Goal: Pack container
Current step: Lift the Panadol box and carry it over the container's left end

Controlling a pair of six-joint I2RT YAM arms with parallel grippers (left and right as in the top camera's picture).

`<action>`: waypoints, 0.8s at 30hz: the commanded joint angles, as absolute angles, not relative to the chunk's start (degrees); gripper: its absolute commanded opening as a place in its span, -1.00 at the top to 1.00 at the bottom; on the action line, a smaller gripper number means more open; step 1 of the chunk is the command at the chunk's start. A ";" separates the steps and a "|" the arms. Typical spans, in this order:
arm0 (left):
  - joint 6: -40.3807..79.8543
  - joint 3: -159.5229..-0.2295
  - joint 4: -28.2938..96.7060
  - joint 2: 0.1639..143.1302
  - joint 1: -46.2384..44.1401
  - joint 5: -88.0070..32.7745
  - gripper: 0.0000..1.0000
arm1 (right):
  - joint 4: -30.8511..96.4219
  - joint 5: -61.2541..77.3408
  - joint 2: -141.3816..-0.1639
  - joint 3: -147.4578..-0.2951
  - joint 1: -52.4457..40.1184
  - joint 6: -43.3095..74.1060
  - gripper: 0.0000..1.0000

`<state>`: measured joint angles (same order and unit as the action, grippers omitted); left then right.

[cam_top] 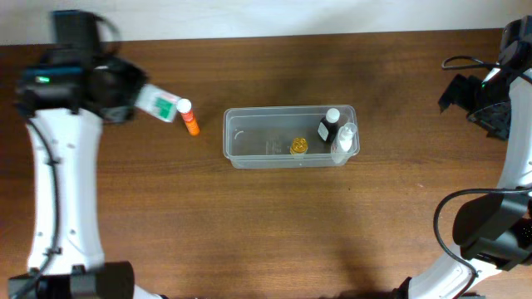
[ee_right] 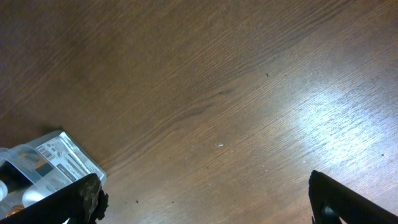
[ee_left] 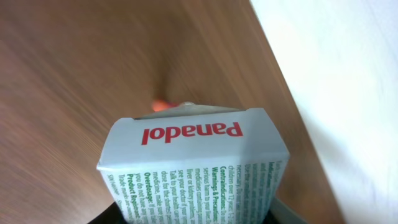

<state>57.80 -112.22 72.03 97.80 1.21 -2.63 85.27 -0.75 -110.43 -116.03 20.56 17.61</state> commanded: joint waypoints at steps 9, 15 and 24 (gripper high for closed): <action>57.34 -112.60 69.49 104.01 -24.56 12.29 0.06 | 85.25 -0.64 -110.02 -116.16 20.71 17.65 -0.97; 57.34 -112.60 65.17 110.67 -27.66 12.25 0.06 | 85.25 -0.64 -110.02 -116.16 20.71 17.67 -0.97; 57.32 -112.60 62.65 118.26 -28.45 12.36 0.06 | 85.25 -0.64 -110.02 -116.16 20.71 17.65 -0.96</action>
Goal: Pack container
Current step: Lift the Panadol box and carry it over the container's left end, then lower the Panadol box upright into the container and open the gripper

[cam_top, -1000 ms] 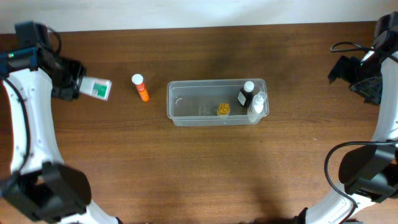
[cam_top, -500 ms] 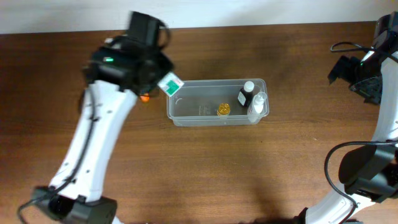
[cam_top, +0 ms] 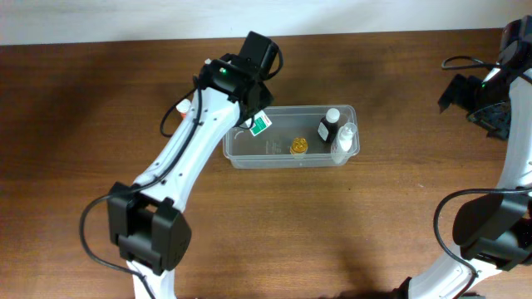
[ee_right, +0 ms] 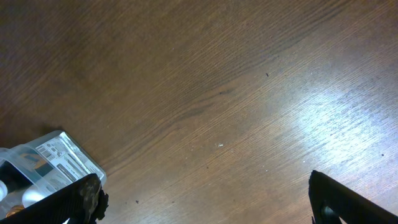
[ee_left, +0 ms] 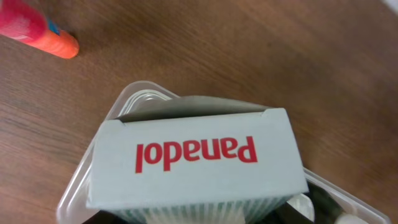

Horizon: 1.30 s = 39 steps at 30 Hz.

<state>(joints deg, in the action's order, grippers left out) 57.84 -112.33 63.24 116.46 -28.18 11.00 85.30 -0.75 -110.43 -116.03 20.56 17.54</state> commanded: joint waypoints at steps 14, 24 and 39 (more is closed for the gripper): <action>49.91 -112.60 62.35 120.14 -29.63 13.37 0.05 | 85.25 -0.64 -110.02 -116.16 20.71 17.67 -0.97; 23.59 -112.60 61.69 121.51 -29.74 14.87 0.05 | 85.25 -0.64 -110.02 -116.16 20.71 17.65 -0.97; 6.24 -112.60 61.10 121.56 -29.74 14.85 0.05 | 85.25 -0.64 -110.02 -116.16 20.71 17.65 -0.98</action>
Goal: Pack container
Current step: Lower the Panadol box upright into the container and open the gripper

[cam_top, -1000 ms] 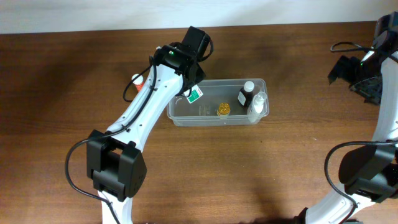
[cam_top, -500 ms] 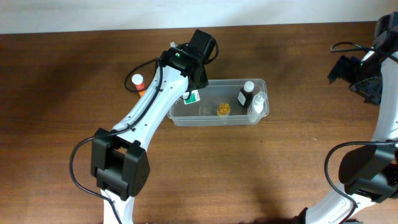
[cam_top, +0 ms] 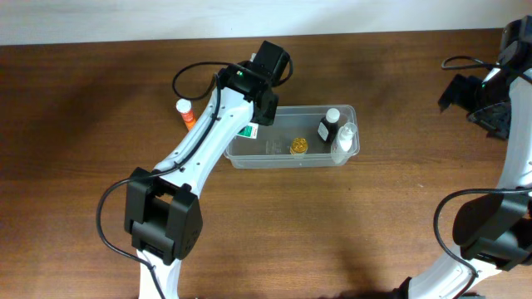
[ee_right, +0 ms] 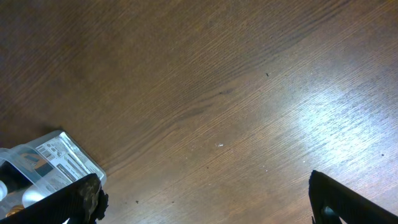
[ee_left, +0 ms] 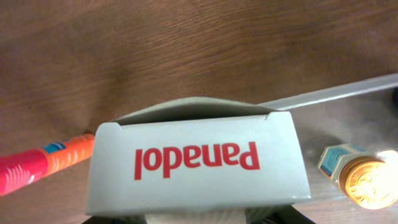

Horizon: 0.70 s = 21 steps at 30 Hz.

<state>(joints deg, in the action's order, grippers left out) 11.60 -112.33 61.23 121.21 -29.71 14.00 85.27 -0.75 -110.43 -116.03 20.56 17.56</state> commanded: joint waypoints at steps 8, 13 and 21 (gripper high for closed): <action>-1.67 -112.60 61.63 121.56 -29.74 14.83 0.04 | 85.25 -0.64 -110.02 -116.16 20.71 17.65 -0.97; -9.21 -112.60 62.41 121.56 -29.74 14.85 0.04 | 85.25 -0.64 -110.02 -116.16 20.71 17.65 -0.97; -20.47 -112.60 62.85 121.56 -29.74 14.83 -0.04 | 85.25 -0.64 -110.02 -116.16 20.71 17.65 -0.97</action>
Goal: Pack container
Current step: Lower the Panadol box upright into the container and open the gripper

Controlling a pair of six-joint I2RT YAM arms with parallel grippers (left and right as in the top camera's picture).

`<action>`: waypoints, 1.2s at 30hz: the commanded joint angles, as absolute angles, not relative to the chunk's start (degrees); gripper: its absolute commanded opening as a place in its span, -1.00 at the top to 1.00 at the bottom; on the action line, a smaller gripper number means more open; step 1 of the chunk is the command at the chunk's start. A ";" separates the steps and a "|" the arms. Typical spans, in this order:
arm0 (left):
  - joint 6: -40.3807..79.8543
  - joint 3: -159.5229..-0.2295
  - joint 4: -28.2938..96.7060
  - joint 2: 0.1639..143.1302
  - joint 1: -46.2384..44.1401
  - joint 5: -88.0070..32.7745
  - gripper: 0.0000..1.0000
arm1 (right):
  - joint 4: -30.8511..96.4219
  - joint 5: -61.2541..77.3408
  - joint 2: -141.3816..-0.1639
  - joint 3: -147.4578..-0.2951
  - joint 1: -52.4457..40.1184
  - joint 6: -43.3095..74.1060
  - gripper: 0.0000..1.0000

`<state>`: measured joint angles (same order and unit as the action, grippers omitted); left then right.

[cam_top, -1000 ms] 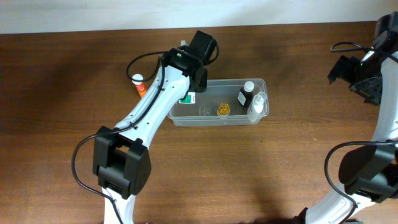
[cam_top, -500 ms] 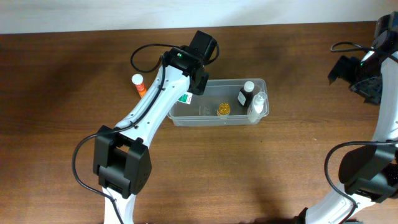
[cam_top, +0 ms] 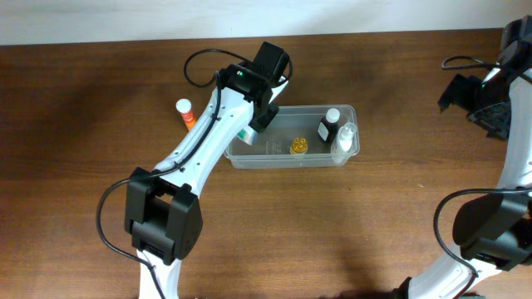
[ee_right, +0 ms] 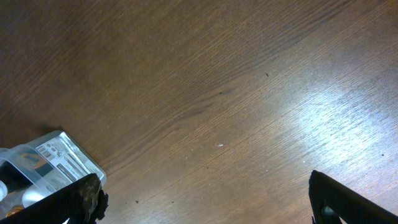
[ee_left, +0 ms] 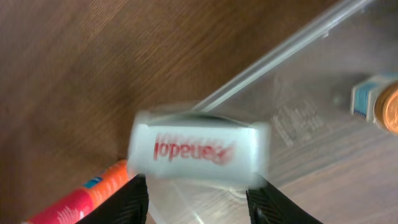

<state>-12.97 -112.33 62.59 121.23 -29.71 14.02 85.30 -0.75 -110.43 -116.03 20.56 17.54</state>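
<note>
The clear plastic container (cam_top: 283,164) lies at the table's middle; its rim (ee_left: 280,56) crosses the left wrist view. My left gripper (cam_top: 255,115) hangs over the container's left end, open (ee_left: 199,202). The grey Panadol box (ee_left: 199,152) shows blurred just beyond the spread fingertips, over the container's left end, with no finger touching it. A green edge of the box (cam_top: 246,133) peeks out under the arm. My right gripper (cam_top: 486,100) stays far right, open (ee_right: 205,205) over bare wood.
Inside the container's right end stand a black bottle with a white cap (cam_top: 327,126), a clear bottle (cam_top: 343,139) and a gold-lidded jar (cam_top: 298,146). An orange tube with a white cap (cam_top: 188,116) lies on the table just left of the container.
My left gripper has opened and let go of the Panadol box, which now shows blurred and apart from the fingers over the container's left end. The right arm has not moved.
My left gripper held the Panadol box at the table's far left, near the orange tube. Then it held the box over the container's left end, and lower inside it after that. Now the fingers are open and the box is free.
</note>
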 commanded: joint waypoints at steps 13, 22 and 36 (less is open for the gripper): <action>-22.87 -112.60 63.00 121.56 -29.74 14.83 -0.05 | 85.25 -0.64 -110.02 -116.16 20.71 17.65 -0.97; -18.20 -112.60 61.04 121.56 -29.74 14.83 -0.06 | 85.25 -0.64 -110.02 -116.16 20.71 17.65 -0.97; 10.33 -112.60 60.90 121.56 -28.71 6.72 -0.42 | 85.25 -0.64 -110.02 -116.16 20.71 17.65 -0.97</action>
<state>1.39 -112.33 60.99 121.25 -29.12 12.45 85.27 -0.75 -110.43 -116.03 20.56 17.58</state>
